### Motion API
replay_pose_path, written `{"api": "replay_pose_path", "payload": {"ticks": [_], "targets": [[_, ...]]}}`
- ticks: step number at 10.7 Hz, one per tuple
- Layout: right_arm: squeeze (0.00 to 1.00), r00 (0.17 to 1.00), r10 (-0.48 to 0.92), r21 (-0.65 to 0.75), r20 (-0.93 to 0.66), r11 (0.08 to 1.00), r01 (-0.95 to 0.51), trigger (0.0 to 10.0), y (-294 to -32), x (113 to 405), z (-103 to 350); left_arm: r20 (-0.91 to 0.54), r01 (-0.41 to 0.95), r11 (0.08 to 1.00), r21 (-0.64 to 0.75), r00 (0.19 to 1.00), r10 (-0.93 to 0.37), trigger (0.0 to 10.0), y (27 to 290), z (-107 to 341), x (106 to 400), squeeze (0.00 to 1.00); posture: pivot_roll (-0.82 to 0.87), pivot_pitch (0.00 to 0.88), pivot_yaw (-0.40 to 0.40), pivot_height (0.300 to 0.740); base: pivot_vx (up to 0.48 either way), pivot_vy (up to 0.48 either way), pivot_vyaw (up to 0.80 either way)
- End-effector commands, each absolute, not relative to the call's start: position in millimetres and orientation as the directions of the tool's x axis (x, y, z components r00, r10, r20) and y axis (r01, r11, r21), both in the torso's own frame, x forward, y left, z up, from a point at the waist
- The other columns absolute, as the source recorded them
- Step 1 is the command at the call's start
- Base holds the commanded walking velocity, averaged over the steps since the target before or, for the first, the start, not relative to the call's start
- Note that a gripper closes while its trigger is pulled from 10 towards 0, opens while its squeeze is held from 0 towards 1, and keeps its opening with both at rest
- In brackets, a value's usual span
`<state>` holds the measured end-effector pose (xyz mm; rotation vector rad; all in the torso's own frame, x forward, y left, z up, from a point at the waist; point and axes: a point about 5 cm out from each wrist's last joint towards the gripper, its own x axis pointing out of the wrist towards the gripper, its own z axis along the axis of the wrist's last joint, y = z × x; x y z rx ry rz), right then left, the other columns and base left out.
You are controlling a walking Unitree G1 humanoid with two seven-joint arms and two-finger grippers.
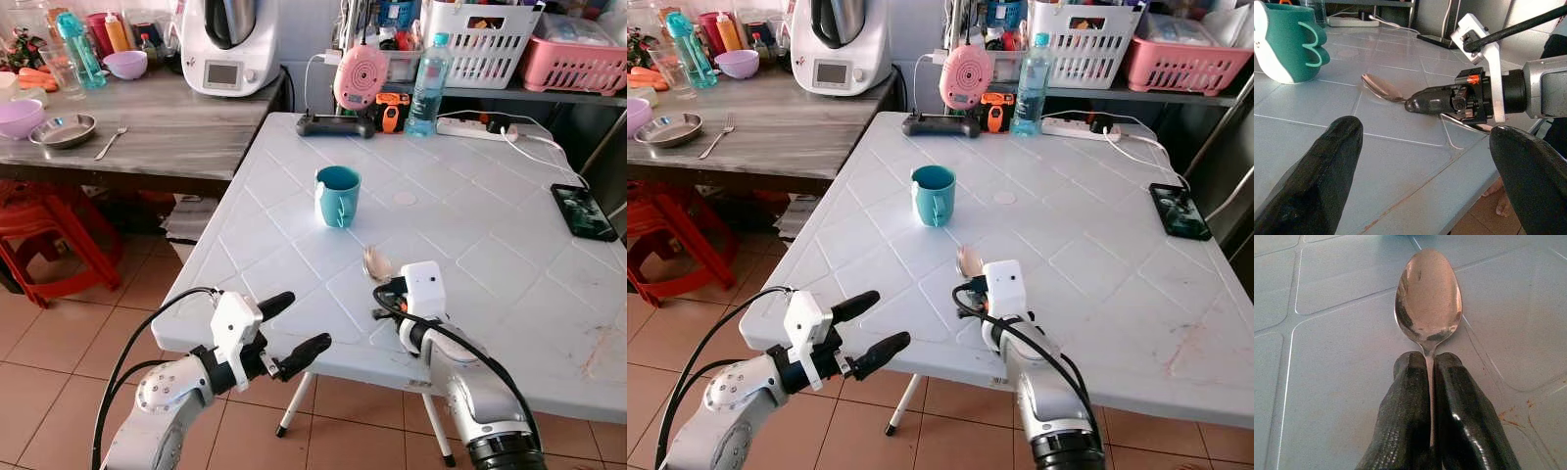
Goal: Setting the table
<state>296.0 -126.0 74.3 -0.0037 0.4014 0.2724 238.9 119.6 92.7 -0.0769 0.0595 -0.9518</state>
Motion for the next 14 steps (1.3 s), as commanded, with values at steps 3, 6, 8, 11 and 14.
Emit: {"api": "replay_pose_path", "payload": {"ticks": [3,6,8,11,14], "targets": [[0.0,0.851,0.225,0.114,-0.475,0.974,-0.193,0.0,-128.4,288.6,54.6,-0.009,0.815,0.576,-0.065,0.577,-0.817,10.0,119.5,96.9,242.9,0.0,0.01,0.0,0.015,0.74,0.0,0.0,0.0],[0.0,0.867,0.206,0.126,-0.454,0.978,-0.166,0.0,-130.3,291.2,58.8,-0.005,0.805,0.59,-0.057,0.591,-0.807,10.0,120.4,97.4,244.0,0.0,0.01,0.0,0.015,0.74,0.0,0.0,0.0],[0.0,0.867,0.206,0.126,-0.454,0.978,-0.166,0.0,-130.3,291.2,58.8,-0.005,0.805,0.59,-0.057,0.591,-0.807,10.0,120.4,97.4,244.0,0.0,0.01,0.0,0.015,0.74,0.0,0.0,0.0],[0.0,0.867,0.206,0.126,-0.454,0.978,-0.166,0.0,-130.3,291.2,58.8,-0.005,0.805,0.59,-0.057,0.591,-0.807,10.0,120.4,97.4,244.0,0.0,0.01,0.0,0.015,0.74,0.0,0.0,0.0],[0.0,0.867,0.206,0.126,-0.454,0.978,-0.166,0.0,-130.3,291.2,58.8,-0.005,0.805,0.59,-0.057,0.591,-0.807,10.0,120.4,97.4,244.0,0.0,0.01,0.0,0.015,0.74,0.0,0.0,0.0]]}}
